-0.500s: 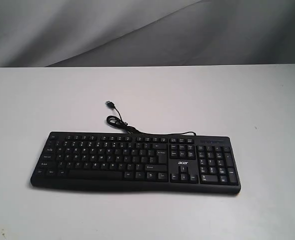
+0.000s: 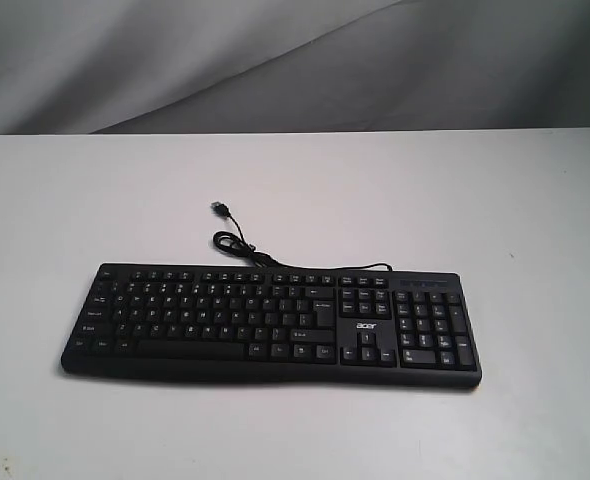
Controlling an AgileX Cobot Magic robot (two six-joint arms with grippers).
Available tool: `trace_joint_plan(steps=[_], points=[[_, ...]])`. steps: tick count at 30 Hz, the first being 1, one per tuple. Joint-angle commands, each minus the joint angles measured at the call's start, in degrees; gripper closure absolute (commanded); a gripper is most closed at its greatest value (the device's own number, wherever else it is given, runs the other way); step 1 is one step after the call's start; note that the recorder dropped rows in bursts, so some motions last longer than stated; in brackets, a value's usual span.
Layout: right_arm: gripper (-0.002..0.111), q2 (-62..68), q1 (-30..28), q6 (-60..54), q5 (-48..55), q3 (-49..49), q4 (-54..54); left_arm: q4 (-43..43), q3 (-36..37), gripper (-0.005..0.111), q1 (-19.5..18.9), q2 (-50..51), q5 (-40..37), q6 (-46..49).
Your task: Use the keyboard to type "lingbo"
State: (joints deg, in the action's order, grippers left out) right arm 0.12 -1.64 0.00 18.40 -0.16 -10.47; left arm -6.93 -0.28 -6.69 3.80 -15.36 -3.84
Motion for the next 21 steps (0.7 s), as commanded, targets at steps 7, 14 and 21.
trace_joint_plan(steps=[7, 14, 21], points=[[0.108, -0.12, -0.44, -0.83, -25.33, 0.16, -6.49, 0.21, 0.28, 0.106, 0.04, 0.23, 0.34, -0.12], [0.108, -0.12, -0.33, 22.49, -54.06, 0.16, -5.68, 0.21, 0.28, 0.106, 0.04, 0.23, 0.34, -0.12], [0.108, 7.0, -0.33, 22.96, -49.0, -10.04, 2.54, 0.21, 0.28, 0.106, 0.04, 0.23, 0.34, -0.12]])
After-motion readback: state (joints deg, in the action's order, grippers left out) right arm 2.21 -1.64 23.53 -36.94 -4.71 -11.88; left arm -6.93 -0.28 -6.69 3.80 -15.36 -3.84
